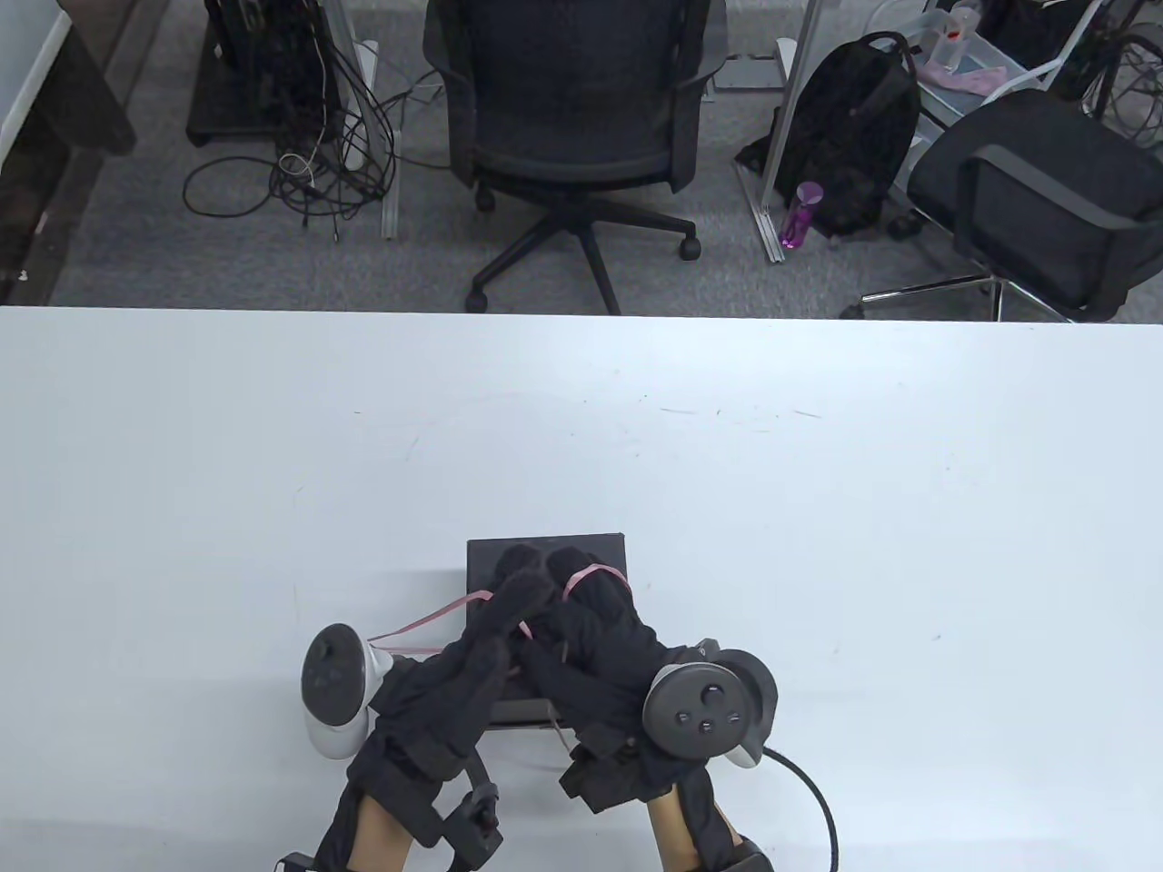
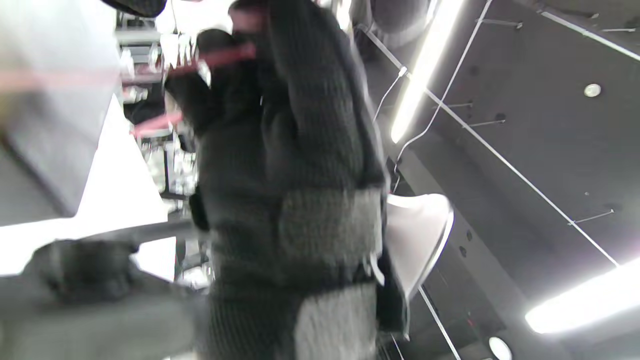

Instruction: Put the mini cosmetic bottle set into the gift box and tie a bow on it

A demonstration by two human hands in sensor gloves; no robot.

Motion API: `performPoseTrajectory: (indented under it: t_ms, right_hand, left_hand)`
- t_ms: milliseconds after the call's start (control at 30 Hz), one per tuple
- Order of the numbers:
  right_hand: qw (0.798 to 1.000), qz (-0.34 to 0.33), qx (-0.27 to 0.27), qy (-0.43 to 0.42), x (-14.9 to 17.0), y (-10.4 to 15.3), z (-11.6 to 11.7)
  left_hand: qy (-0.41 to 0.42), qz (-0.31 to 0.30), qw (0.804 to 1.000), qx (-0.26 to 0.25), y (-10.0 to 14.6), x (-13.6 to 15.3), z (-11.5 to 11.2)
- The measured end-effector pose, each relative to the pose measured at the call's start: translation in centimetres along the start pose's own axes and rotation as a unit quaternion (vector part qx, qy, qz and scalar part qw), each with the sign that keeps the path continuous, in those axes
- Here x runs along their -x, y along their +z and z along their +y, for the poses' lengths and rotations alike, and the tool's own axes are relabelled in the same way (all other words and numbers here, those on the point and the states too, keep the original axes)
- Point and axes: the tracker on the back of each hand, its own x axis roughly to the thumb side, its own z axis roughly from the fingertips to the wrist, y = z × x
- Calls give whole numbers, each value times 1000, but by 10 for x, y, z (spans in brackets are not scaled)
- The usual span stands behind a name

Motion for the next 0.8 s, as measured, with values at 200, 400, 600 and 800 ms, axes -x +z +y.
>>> performPoseTrajectory:
  t_ms: [200, 400, 600, 800]
  right_hand:
    - [982, -8, -37, -188, 15, 0, -16]
    - [953, -42, -92, -287, 11, 0, -6]
    - [952, -43, -106, -285, 7, -1, 0]
    - [989, 16, -67, -133, 17, 3, -39]
  left_hand:
    - [-140, 39, 982, -118, 10, -7, 20]
    - [-259, 87, 962, -1, -2, -2, -11]
    - [-315, 88, 945, -28, -4, 3, -27]
    - [-245, 119, 961, 42, 3, -16, 15]
